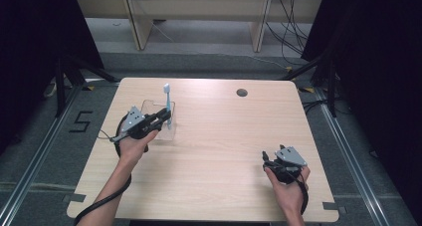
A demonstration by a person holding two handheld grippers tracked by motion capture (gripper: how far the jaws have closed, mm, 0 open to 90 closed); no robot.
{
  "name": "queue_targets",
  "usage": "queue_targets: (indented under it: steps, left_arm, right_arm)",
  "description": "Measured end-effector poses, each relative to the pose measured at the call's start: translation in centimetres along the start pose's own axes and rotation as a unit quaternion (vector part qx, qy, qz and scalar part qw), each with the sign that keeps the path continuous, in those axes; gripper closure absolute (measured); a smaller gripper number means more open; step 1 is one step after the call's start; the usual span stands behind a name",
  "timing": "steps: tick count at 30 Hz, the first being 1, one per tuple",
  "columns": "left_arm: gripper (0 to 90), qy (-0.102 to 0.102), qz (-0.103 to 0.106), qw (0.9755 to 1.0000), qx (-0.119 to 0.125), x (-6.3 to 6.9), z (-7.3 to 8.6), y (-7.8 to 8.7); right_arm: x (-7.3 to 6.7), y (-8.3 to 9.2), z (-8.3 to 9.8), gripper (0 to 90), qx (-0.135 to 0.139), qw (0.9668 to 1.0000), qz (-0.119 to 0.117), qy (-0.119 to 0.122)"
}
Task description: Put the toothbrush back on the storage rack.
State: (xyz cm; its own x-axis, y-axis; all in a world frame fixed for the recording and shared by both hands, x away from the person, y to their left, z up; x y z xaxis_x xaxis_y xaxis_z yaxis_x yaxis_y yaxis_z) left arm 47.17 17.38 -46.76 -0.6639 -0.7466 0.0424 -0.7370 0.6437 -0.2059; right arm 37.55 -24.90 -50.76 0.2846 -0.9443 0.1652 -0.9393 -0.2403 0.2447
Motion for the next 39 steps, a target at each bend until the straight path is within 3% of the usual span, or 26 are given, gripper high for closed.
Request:
queue_targets:
  steps: [1,5,28,32,33,34,39]
  left_arm:
    - [78.3,0.001,0.003,1.0000,0.007,0.0,0.1,-0.1]
    - [78.3,-0.003,-0.002,0.9999,-0.010,-0.1,0.2,0.3]
    - [78.2,-0.004,0.006,0.9995,-0.032,-0.3,1.2,0.5]
    - [78.2,-0.002,0.009,0.9996,-0.028,-0.4,1.4,0.5]
    - [78.2,-0.003,0.010,0.9996,-0.028,-0.4,1.4,0.5]
    - [78.2,-0.005,0.007,0.9993,-0.036,-0.4,1.4,0.6]
    - [78.2,-0.002,0.008,0.9992,-0.040,-0.5,1.6,0.6]
  right_arm:
    - [0.0,0.0,0.0,34.6,0.000,1.0000,0.000,0.000]
    - [0.0,0.0,0.0,34.6,0.000,1.0000,0.000,0.001]
    - [-0.1,-0.1,0.0,34.5,-0.002,1.0000,-0.003,0.000]
    - [-0.2,-0.1,0.0,34.5,-0.002,1.0000,-0.003,0.007]
    - [0.0,-0.1,-0.1,34.5,0.003,0.9998,0.001,0.021]
    - [-0.2,-0.1,0.0,34.5,-0.002,1.0000,-0.003,0.006]
    - [-0.3,0.0,0.0,34.5,-0.004,1.0000,0.005,0.004]
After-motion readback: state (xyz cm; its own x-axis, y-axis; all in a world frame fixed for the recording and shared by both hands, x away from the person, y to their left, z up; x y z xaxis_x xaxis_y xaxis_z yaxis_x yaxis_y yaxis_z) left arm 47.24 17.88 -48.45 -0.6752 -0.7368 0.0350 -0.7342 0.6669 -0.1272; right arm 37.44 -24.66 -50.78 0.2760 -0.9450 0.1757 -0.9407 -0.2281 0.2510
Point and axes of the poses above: each handheld gripper's, and its own axes: y roughly backward along the jaws, z roughly out of its underside, x roughly to its right, the point moved 3 cm from there along -y, roughly forward along the jaws, and after that the axes turned 15 degrees about x, right-handed, at the moved point
